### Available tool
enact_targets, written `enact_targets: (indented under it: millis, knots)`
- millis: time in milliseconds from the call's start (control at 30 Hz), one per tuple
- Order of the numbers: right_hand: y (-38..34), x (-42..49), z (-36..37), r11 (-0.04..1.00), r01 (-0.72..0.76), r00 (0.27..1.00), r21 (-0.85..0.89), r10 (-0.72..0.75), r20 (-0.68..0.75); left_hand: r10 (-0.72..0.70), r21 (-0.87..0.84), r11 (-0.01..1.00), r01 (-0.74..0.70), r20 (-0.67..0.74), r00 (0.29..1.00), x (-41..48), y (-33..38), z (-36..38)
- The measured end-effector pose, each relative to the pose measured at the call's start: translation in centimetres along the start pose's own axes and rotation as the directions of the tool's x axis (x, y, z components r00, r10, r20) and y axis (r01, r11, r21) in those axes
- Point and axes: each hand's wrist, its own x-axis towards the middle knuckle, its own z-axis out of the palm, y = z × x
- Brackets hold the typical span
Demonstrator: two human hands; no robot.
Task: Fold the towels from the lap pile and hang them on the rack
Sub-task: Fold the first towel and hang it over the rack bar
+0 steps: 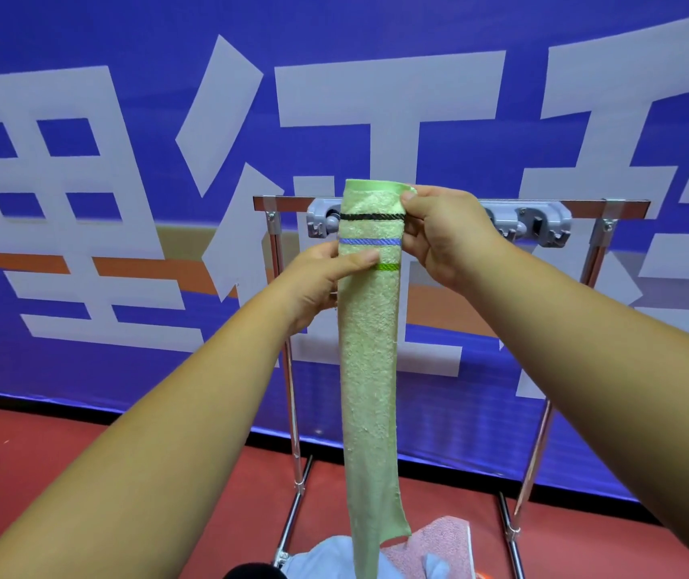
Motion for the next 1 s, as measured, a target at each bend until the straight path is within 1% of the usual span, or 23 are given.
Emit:
enact_targets:
  millis: [33,100,233,300,367,433,500,567,633,733,800,867,933,1000]
  knots:
    - [-0.1,0.0,-0.1,1.000,-0.001,1.000,-0.003,0.001,0.000,-0.014,-0.007,1.000,0.015,0.043,0.999,-0.2,0.0,0.2]
    - [0.0,-0.1,-0.3,1.000,-0.012,1.000,-0.012,0.012,-0.009,-0.027,-0.037,0.999,0.030,0.080,0.996,-0.4,0.1,0.5]
    - [0.9,-0.3,-0.8,0.996,-0.068,0.995,0.059,0.072,-0.062,0.023,-0.091,0.996,-0.017,0.061,0.998,-0.9,1.2,1.3]
    - [1.8,-1.0,-1.0,0.993,-0.117,0.992,0.009,0.117,-0.039,0.027,-0.118,0.993,-0.021,0.048,0.998,-1.0,1.8,1.4]
    - [2.9,-2.1,-1.5,0.977,-0.205,0.978,-0.059,0.207,0.030,0.015,-0.129,0.992,-0.011,0.032,0.999,-0.8,2.4,1.3]
    - [4.4,-3.0,-2.1,0.947,-0.293,0.942,-0.132,0.310,0.132,-0.006,-0.131,0.991,0.006,-0.001,1.000,-0.3,2.8,1.2]
    - [6.0,-4.0,-2.8,0.921,-0.331,0.905,-0.205,0.371,0.206,-0.028,-0.140,0.990,0.021,-0.046,0.999,0.3,3.1,1.1]
    - [7.6,-5.0,-3.4,0.900,-0.345,0.891,-0.267,0.403,0.208,-0.051,-0.156,0.987,0.035,-0.099,0.994,1.1,3.4,0.7]
    - [8.9,-5.6,-4.0,0.872,-0.351,0.888,-0.342,0.425,0.174,-0.078,-0.195,0.980,0.049,-0.148,0.986,1.9,3.6,0.4]
    - [10.0,-5.9,-5.1,0.850,-0.341,0.880,-0.403,0.439,0.182,-0.146,-0.327,0.942,0.070,-0.213,0.966,2.8,3.7,0.0]
    - [10.2,-6.0,-5.5,0.860,-0.333,0.881,-0.386,0.430,0.197,-0.181,-0.396,0.914,0.094,-0.189,0.965,2.9,3.5,0.1]
    - [10.0,-6.0,-5.5,0.880,-0.326,0.883,-0.346,0.414,0.221,-0.209,-0.440,0.888,0.133,-0.127,0.970,2.6,2.8,0.2]
    - [9.7,-5.9,-5.2,0.895,-0.321,0.893,-0.309,0.395,0.215,-0.243,-0.439,0.876,0.201,-0.041,0.969,2.2,1.4,0.0]
    - [9.4,-5.8,-4.5,0.907,-0.322,0.911,-0.272,0.375,0.174,-0.314,-0.385,0.869,0.311,0.058,0.948,1.7,-0.4,-0.2]
